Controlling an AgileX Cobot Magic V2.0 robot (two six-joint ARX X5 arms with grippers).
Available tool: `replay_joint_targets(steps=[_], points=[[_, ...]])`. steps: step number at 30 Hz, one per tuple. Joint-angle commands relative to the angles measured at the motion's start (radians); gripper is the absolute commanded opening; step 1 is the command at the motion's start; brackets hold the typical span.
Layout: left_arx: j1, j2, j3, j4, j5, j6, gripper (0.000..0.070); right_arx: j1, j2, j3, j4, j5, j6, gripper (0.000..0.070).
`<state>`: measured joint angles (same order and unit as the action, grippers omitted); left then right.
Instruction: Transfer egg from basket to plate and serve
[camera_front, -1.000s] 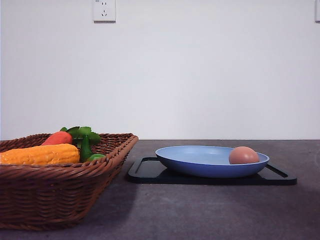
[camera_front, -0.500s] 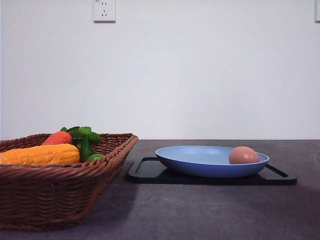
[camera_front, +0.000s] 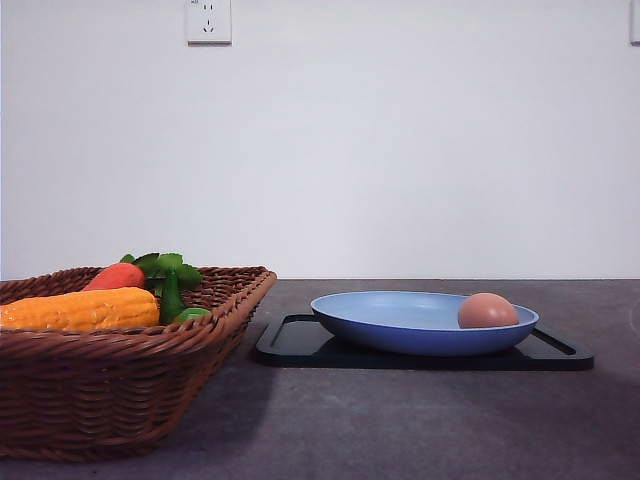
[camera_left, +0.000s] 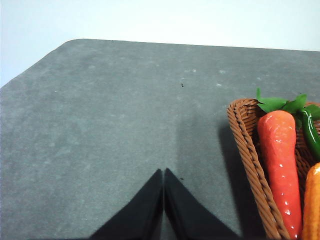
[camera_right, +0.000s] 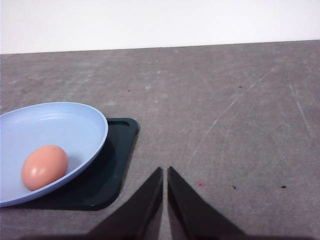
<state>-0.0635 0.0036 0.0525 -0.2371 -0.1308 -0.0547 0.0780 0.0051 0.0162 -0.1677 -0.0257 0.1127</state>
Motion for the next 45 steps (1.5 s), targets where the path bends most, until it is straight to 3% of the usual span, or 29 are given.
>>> replay_joint_targets(steps=[1, 45], points=[[0.000, -0.001, -0.016, -0.031, 0.000, -0.008, 0.0000, 0.000, -0.002, -0.005, 0.010, 0.003, 0.014, 0.0000], [0.000, -0.001, -0.016, -0.031, 0.000, -0.008, 0.0000, 0.000, -0.002, -0.005, 0.010, 0.003, 0.014, 0.0000]])
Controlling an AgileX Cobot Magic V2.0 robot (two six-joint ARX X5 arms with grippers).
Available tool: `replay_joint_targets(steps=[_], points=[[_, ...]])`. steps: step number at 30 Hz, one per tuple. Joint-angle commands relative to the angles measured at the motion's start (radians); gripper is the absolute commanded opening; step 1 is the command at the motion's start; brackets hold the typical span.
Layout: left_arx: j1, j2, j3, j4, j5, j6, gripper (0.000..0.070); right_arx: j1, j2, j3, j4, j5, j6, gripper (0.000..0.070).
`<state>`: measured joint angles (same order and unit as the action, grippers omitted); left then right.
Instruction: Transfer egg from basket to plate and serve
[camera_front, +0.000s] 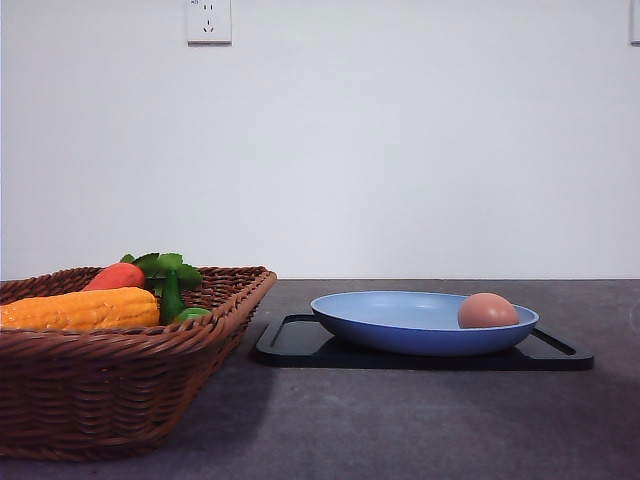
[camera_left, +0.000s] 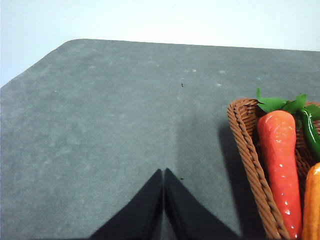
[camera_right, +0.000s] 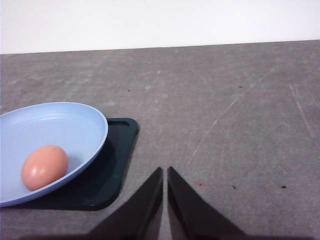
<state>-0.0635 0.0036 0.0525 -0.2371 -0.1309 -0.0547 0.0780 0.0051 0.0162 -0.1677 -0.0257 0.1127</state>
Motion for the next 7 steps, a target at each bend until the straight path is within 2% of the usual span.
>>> replay_joint_targets(steps=[1, 7], points=[[0.000, -0.001, -0.016, -0.031, 0.000, -0.008, 0.0000, 0.000, -0.002, -0.005, 0.010, 0.003, 0.014, 0.0000], [0.000, -0.001, -0.016, -0.031, 0.000, -0.008, 0.0000, 0.000, -0.002, -0.005, 0.010, 0.003, 0.014, 0.0000]])
